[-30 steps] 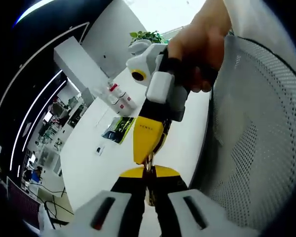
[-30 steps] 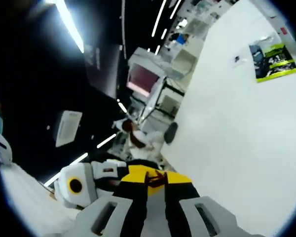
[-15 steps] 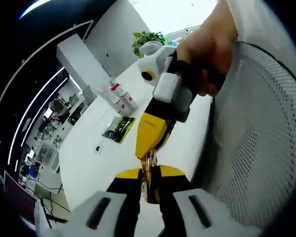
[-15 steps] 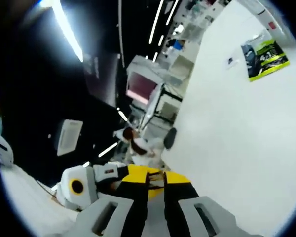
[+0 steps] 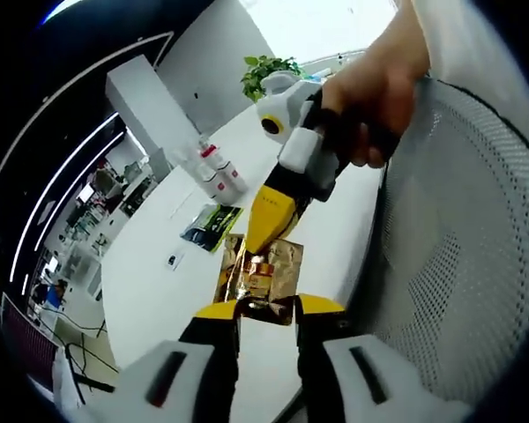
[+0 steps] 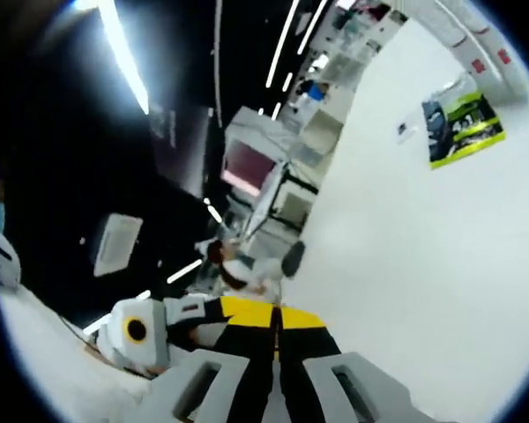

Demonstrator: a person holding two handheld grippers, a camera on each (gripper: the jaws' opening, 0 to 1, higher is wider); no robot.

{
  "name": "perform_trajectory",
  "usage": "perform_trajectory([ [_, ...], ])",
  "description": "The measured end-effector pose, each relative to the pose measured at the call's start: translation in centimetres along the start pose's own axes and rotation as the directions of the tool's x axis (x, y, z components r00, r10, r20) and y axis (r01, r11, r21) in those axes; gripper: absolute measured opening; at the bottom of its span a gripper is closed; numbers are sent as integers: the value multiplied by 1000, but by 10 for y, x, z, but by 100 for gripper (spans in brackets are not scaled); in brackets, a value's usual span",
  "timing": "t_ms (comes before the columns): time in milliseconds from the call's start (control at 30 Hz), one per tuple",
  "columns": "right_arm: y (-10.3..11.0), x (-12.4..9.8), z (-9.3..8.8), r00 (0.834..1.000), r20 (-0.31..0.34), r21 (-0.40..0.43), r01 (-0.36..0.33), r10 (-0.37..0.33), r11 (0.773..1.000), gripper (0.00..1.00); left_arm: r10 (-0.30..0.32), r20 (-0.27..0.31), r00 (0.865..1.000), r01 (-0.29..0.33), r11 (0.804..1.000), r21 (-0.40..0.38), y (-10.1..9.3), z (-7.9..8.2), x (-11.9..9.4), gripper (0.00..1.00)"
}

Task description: Arrange the skincare products in the storage area until every visible bottle or jar stands upright without overlapping.

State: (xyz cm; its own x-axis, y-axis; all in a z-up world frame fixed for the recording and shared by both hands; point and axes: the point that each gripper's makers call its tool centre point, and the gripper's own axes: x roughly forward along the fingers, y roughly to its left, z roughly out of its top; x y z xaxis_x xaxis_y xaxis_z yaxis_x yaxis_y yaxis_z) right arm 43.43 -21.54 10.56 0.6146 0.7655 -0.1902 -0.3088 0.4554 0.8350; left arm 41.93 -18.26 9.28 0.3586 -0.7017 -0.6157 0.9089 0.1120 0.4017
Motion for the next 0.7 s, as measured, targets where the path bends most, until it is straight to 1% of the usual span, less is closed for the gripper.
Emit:
perform_trajectory([
  [33,-1,-1,0,1000,-11,-19,6,-6,1000,0,-1,-1,1000,1,1000,-3,0,0,1,19],
  [67,-3,-3,2,999,-31,-82,20,-22,996,0,-2,-3,1000,2,1000,-7,0,-1,1,19],
  [100,-3,-4,1,998,-50,-125,20,-27,992,0,-1,1,1000,1,1000,-15,0,-1,1,22],
  [133,-3,-7,0,996,-89,-197,15,-33,980,0,0,8,1000,0,1000,-31,1,0,2,25],
  [167,-4,-8,-2,993,-111,-242,16,-44,970,0,0,16,1000,1,999,-53,2,1,2,29],
  [200,-4,-9,-4,989,-136,-293,13,-55,956,0,2,17,1000,-1,998,-63,3,1,3,35],
  [233,-3,-11,-8,982,-176,-376,-2,-69,927,0,0,20,1000,1,997,-81,3,1,3,40],
  [267,-2,-12,-9,977,-198,-428,-15,-77,904,0,-1,26,1000,3,996,-85,3,2,3,44],
  [300,1,-13,-13,969,-233,-509,-48,-83,859,0,-9,31,999,12,996,-86,1,3,3,47],
  [333,5,-12,-15,963,-256,-554,-75,-84,829,0,-18,36,999,21,996,-86,-1,4,4,49],
  [367,10,-11,-16,957,-278,-610,-112,-80,784,0,-30,39,999,33,996,-77,-4,5,4,49],
  [400,14,-10,-16,955,-287,-640,-132,-77,757,0,-36,44,998,39,997,-74,-6,6,3,47],
  [433,22,-8,-18,950,-308,-670,-172,-60,722,0,-42,50,998,46,996,-76,-7,7,3,46],
  [500,33,-5,-23,935,-353,-703,-241,-34,670,0,-41,64,997,47,995,-87,-6,10,2,42],
  [533,32,-4,-29,913,-401,-755,-282,-76,591,0,-40,63,997,45,995,-89,-5,10,1,37],
  [567,31,-3,-36,893,-438,-774,-317,-101,549,0,-44,67,997,51,994,-100,-5,10,-1,31],
  [600,29,-2,-45,867,-480,-791,-359,-137,496,0,-57,64,996,63,992,-106,-8,10,-1,23],
  [633,30,-2,-51,848,-509,-790,-392,-147,471,0,-67,54,996,73,992,-100,-10,8,0,21],
  [667,32,1,-55,841,-518,-804,-417,-154,424,0,-76,47,996,81,992,-97,-12,7,0,21],
  [700,34,2,-56,841,-520,-805,-426,-147,413,0,-82,44,996,86,991,-100,-13,6,1,24],
])
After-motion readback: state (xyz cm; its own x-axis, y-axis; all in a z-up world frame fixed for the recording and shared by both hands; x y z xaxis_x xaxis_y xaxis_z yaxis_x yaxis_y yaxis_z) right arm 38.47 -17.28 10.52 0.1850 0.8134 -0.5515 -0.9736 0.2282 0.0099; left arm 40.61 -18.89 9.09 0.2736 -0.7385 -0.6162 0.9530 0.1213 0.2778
